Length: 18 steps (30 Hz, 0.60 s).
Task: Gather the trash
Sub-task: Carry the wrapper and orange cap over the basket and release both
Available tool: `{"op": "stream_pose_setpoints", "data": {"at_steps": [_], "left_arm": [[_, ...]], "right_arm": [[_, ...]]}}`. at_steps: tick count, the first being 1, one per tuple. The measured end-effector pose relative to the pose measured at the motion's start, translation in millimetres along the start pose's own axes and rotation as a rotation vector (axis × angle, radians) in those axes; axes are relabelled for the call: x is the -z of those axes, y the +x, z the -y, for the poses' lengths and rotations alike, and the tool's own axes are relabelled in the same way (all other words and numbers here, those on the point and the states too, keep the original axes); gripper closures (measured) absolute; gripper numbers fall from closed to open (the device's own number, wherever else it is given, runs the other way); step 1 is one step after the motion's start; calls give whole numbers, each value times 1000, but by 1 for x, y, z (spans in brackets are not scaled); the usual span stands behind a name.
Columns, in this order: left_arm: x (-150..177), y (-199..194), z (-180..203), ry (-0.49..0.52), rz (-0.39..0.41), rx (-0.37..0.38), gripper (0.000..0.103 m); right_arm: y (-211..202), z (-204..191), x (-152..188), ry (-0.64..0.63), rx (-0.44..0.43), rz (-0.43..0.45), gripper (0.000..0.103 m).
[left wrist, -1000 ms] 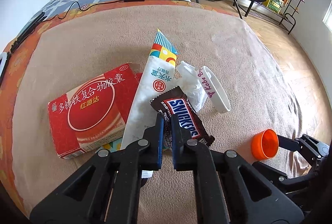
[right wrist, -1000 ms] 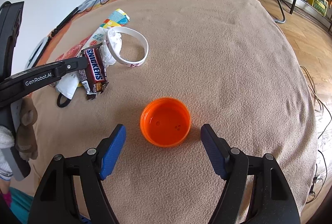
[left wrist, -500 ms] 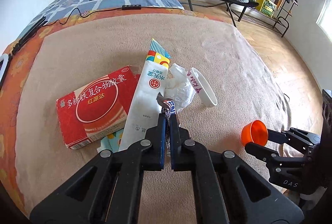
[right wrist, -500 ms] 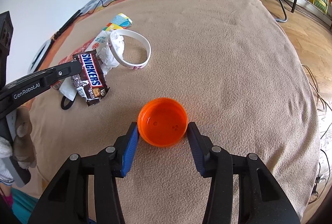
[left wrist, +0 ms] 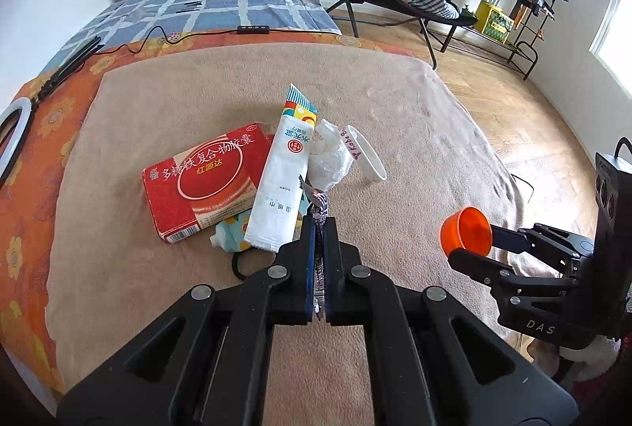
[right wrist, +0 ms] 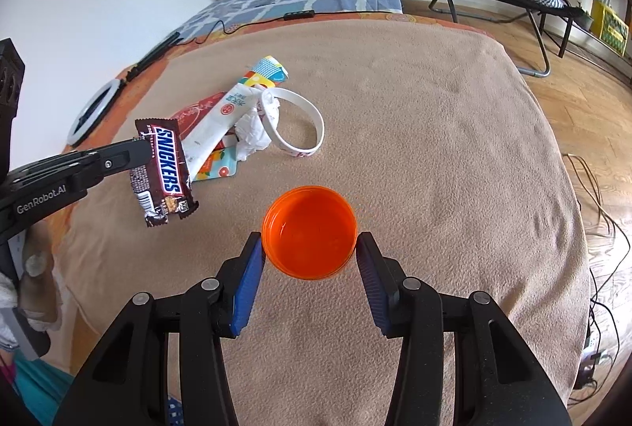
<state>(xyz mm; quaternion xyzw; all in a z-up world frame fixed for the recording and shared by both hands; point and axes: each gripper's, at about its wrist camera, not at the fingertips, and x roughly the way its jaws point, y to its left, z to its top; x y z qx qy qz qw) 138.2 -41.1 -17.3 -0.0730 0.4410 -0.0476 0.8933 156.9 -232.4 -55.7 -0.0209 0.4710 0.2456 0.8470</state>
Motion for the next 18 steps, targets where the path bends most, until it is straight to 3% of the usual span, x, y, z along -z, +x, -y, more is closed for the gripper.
{"op": "stream_pose_setpoints", "data": {"at_steps": [10, 18], "left_arm": [[52, -70, 4, 35, 23, 23, 102], [119, -100, -5, 30, -11, 18, 102]], "right_arm": [[-40, -46, 33, -117, -61, 19, 57], [-52, -86, 86, -210, -125, -45, 57]]}}
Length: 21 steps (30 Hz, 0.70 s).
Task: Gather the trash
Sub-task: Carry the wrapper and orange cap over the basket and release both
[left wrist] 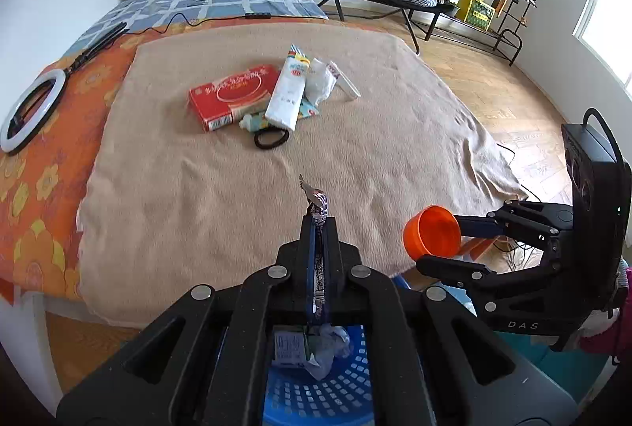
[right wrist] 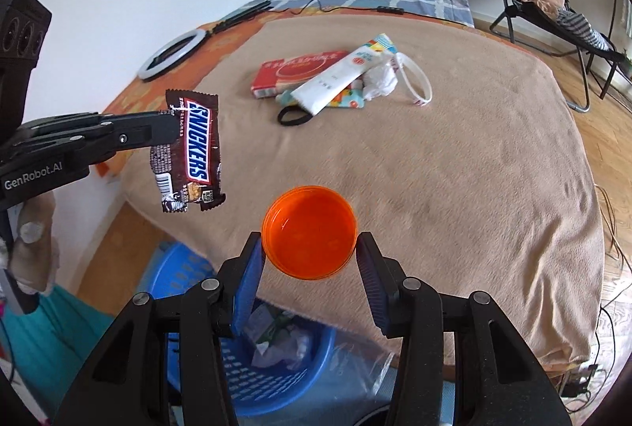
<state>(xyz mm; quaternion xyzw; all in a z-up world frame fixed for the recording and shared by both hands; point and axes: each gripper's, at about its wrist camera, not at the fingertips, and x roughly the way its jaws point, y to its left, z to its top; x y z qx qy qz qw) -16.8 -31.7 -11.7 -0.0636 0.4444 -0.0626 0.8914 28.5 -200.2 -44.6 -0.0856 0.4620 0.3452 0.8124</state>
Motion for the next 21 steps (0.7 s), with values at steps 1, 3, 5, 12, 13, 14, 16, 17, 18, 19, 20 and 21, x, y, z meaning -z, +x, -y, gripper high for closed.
{"op": "stream_pose_setpoints", "data": {"at_steps": [1, 3, 5, 12, 13, 14, 16, 17, 18, 19, 20, 21], "left_arm": [[9, -2, -1, -5, -8, 2, 102], [25, -2, -3, -13, -27, 2, 102], [42, -1, -4, -17, -49, -1, 102], [80, 18, -5, -41, -123, -6, 102], [85, 21, -5, -43, -134, -6, 102], [89, 24, -6, -45, -144, -6, 102], [97, 31, -6, -47, -167, -10, 102], [101, 35, -7, -51, -178, -8, 102], [105, 38, -7, -57, -189, -5, 102], [108, 41, -8, -63, -198, -3, 102], [111, 44, -10, -70, -207, -1, 102], [113, 46, -11, -76, -216, 1, 102]], "right_arm": [[0, -6, 6, -10, -6, -8, 57], [2, -17, 18, -31, -18, -25, 57], [4, -26, 28, -49, -25, -42, 57], [21, -48, 60, -81, -56, -114, 57], [24, -50, 64, -85, -56, -125, 57], [28, -51, 67, -90, -56, -135, 57], [33, -55, 73, -98, -55, -151, 57], [35, -55, 76, -100, -54, -158, 57], [37, -56, 78, -101, -54, -165, 57], [39, -56, 81, -100, -53, -171, 57], [41, -56, 83, -100, -51, -177, 57], [43, -57, 85, -102, -49, -185, 57]]}}
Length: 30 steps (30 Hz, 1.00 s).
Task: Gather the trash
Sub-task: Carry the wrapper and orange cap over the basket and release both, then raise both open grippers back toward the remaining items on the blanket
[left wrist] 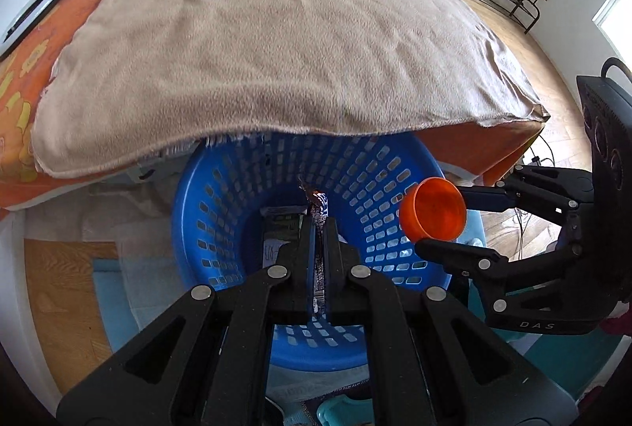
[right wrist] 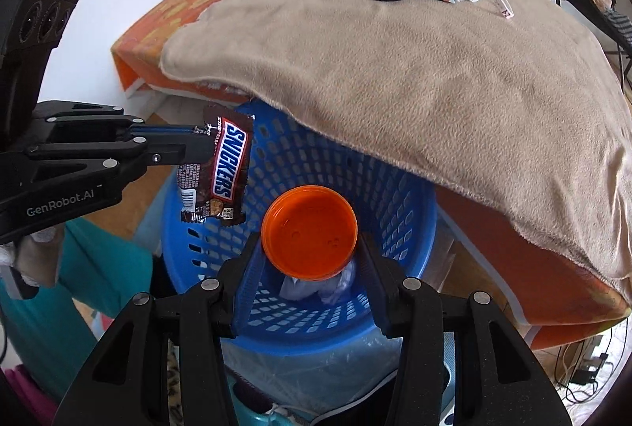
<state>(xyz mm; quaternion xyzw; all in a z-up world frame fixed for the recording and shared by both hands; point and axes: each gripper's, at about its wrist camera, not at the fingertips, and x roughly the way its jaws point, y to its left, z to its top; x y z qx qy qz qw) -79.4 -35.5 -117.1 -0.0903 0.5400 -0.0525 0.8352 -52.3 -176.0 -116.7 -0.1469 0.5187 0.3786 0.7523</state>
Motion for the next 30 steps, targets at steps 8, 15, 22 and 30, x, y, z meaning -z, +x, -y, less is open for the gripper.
{"op": "stream_pose_setpoints", "data": {"at_steps": [8, 15, 22, 30], "left_arm": [[7, 17, -6, -7, -41, -27, 102], [6, 20, -12, -22, -53, -48, 102], [7, 21, -18, -47, -52, -73, 56], [5, 17, -20, -53, -36, -91, 56]], "right_arm": [[15, -1, 4, -5, 10, -45, 57], [21, -2, 3, -4, 13, -58, 57], [25, 3, 3, 15, 23, -71, 53], [24, 4, 3, 18, 35, -74, 47]]}}
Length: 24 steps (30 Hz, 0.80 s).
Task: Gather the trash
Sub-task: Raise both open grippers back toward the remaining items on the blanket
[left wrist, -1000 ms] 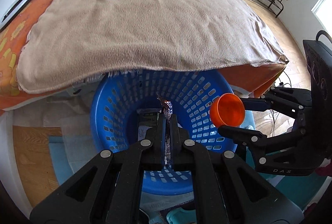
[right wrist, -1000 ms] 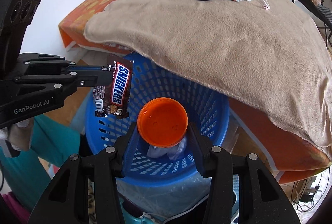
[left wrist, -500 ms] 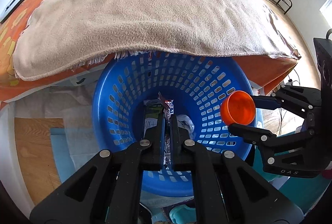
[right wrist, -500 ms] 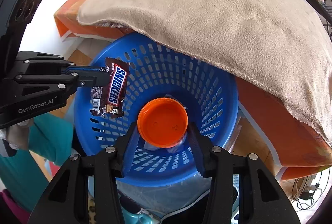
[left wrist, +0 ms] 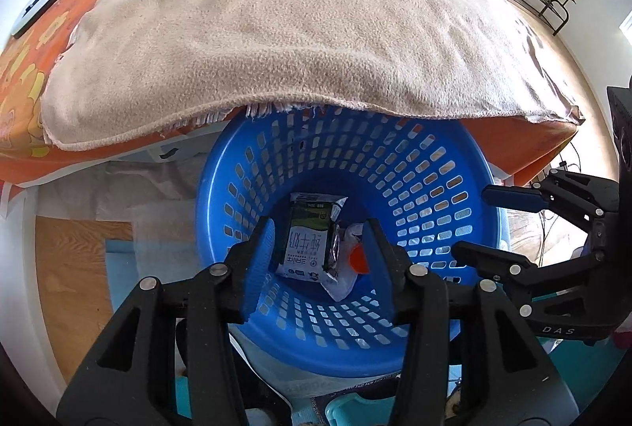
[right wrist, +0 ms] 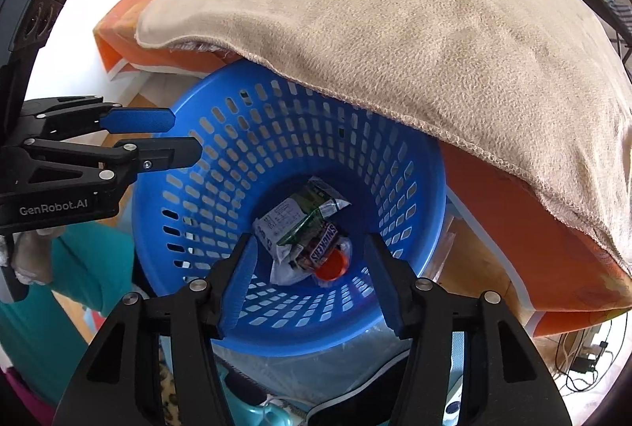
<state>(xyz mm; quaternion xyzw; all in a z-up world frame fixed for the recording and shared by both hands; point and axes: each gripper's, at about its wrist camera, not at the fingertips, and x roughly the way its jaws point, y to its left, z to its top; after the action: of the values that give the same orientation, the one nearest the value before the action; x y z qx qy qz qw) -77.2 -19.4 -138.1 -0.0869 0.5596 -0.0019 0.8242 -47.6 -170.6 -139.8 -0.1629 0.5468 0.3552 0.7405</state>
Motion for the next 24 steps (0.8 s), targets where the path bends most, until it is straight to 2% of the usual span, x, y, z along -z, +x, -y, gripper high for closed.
{"op": "stream_pose_setpoints", "data": {"at_steps": [5, 7, 14, 18, 22, 24], "left_arm": [[-2, -2, -1, -11, 9, -7, 55], [-3, -4, -2, -16, 18, -7, 47], [-13, -13, 1, -15, 44, -4, 46], [-23, -20, 5, -8, 68, -2, 38], [-39, -29, 10, 3, 99, 2, 37], [-47, -34, 12, 6, 114, 4, 37]], "right_arm": [[-1, 2, -1, 12, 5, -2, 47], [-3, 3, -1, 15, 5, 4, 46], [-13, 8, -3, 44, 11, 39, 39], [-21, 16, -8, 77, 10, 67, 39], [-33, 28, -18, 118, 14, 103, 37], [-40, 35, -24, 142, 9, 122, 33]]}}
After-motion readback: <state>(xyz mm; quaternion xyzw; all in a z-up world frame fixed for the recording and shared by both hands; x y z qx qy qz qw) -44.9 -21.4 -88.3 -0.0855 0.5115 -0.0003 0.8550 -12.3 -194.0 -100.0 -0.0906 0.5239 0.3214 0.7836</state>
